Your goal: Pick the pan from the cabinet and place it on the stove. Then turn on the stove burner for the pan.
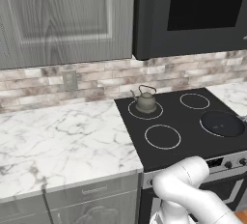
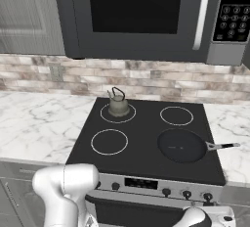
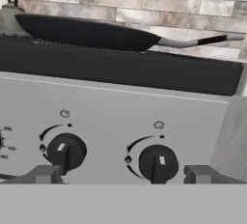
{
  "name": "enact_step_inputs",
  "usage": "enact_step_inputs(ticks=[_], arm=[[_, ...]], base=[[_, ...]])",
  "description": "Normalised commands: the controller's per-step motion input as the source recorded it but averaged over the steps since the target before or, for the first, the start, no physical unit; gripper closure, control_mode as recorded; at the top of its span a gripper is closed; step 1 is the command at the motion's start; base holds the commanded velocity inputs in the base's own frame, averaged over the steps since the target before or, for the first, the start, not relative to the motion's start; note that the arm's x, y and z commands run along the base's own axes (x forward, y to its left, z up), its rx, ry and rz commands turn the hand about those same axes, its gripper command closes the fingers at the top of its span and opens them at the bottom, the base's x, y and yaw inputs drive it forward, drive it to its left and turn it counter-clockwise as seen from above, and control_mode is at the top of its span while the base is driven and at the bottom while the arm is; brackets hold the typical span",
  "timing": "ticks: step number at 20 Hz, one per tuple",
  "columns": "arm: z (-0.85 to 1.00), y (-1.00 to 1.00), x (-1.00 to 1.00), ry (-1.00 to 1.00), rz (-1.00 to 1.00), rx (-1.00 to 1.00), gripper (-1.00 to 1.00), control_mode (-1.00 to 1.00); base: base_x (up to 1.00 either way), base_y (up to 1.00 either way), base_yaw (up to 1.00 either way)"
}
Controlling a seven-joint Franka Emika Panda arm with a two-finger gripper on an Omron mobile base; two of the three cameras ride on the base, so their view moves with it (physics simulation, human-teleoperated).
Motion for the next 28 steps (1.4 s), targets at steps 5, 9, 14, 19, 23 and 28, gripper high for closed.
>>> enact_step_inputs(ticks=[5,9,14,19,23,28], arm=[[0.08,0.00,0.00,0.00,0.00,0.00,-1.00,-1.00],[0.06,0.07,0.00,0.00,0.00,0.01,-1.00,-1.00],[0.01,0.15,0.00,0.00,0.00,0.01,-1.00,-1.00],[0.01,0.15,0.00,0.00,0.00,0.00,-1.00,-1.00],[0.00,0.02,0.01,0.00,0.00,0.00,-1.00,-1.00],[0.00,-0.01,0.00,0.00,0.00,0.00,-1.00,-1.00]], base=[[0.00,0.00,0.00],[0.00,0.00,0.00],[0.00,0.00,0.00],[0.00,0.00,0.00],[0.00,0.00,0.00],[0.00,0.00,0.00]])
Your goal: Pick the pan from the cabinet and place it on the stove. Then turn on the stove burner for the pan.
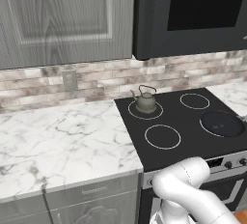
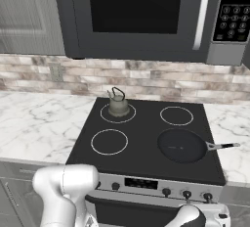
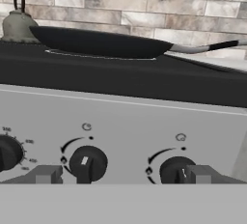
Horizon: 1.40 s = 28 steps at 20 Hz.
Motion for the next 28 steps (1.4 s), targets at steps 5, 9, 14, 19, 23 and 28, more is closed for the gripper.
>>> enact_step_inputs(ticks=[5,9,14,19,23,28], arm=[[0.00,-0.03,0.00,0.00,0.00,0.00,-1.00,-1.00],[0.00,-0.12,0.00,-0.02,0.00,0.00,-1.00,-1.00],[0.00,-0.11,0.00,-0.01,0.00,0.00,-1.00,-1.00],[0.00,-0.07,0.00,0.00,0.00,0.00,-1.00,-1.00],[0.00,0.00,0.00,0.00,0.00,0.00,-1.00,-1.00],[0.00,0.00,0.00,-0.01,0.00,0.00,-1.00,-1.00]], base=[[0.00,0.00,0.00],[0.00,0.00,0.00],[0.00,0.00,0.00],[0.00,0.00,0.00],[0.00,0.00,0.00],[0.00,0.00,0.00]])
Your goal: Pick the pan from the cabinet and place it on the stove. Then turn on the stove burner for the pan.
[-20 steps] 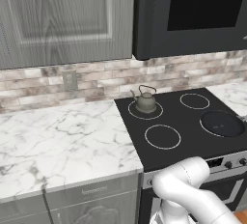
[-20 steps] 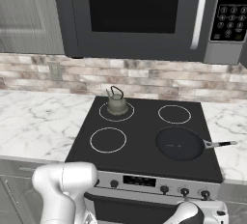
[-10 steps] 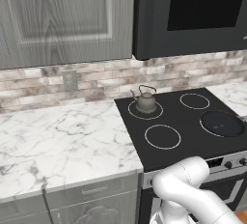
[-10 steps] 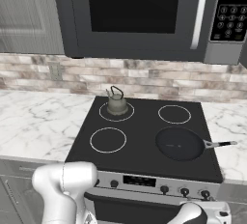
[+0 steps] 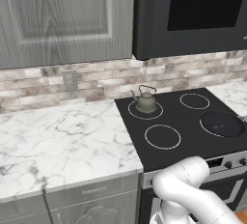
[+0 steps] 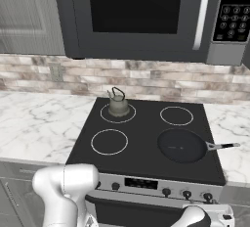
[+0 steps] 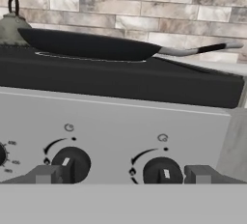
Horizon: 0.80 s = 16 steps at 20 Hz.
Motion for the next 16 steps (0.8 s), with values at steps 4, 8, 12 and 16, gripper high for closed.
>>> enact_step_inputs(ticks=[4,8,12,16], arm=[[0.02,0.00,0.00,-0.01,0.00,0.00,-1.00,-1.00],[0.03,0.00,0.01,0.00,0.00,0.00,-1.00,-1.00],[0.02,0.00,0.03,0.00,0.00,0.00,-1.00,-1.00],[0.00,0.00,0.02,0.00,0.00,0.00,-1.00,-1.00]], base=[[0.00,0.00,0.00],[0.00,0.00,0.00],[0.00,0.00,0.00],[0.00,0.00,0.00]])
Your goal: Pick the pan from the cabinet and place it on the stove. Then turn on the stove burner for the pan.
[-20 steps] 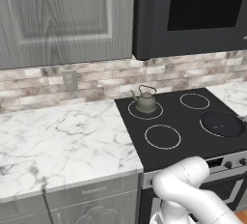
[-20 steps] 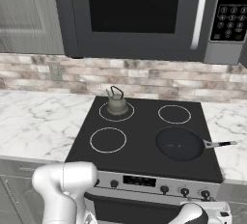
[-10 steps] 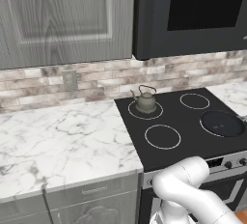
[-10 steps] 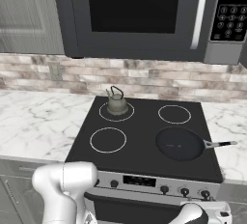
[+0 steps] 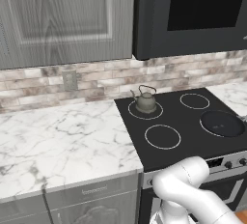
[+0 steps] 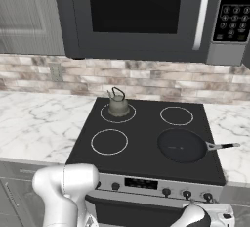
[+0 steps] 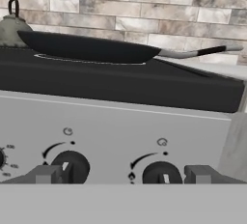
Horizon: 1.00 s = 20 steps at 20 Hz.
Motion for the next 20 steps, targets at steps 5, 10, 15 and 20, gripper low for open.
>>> enact_step_inputs(ticks=[5,10,15,20], arm=[[0.00,0.00,0.05,0.00,0.00,0.00,-1.00,-1.00],[0.00,0.00,0.05,0.00,0.00,0.00,-1.00,-1.00],[0.00,0.00,0.06,0.00,0.00,0.00,-1.00,-1.00],[0.00,-0.01,0.03,0.00,0.00,0.00,-1.00,-1.00]], base=[[0.00,0.00,0.00],[0.00,0.00,0.00],[0.00,0.00,0.00],[0.00,0.00,0.00]])
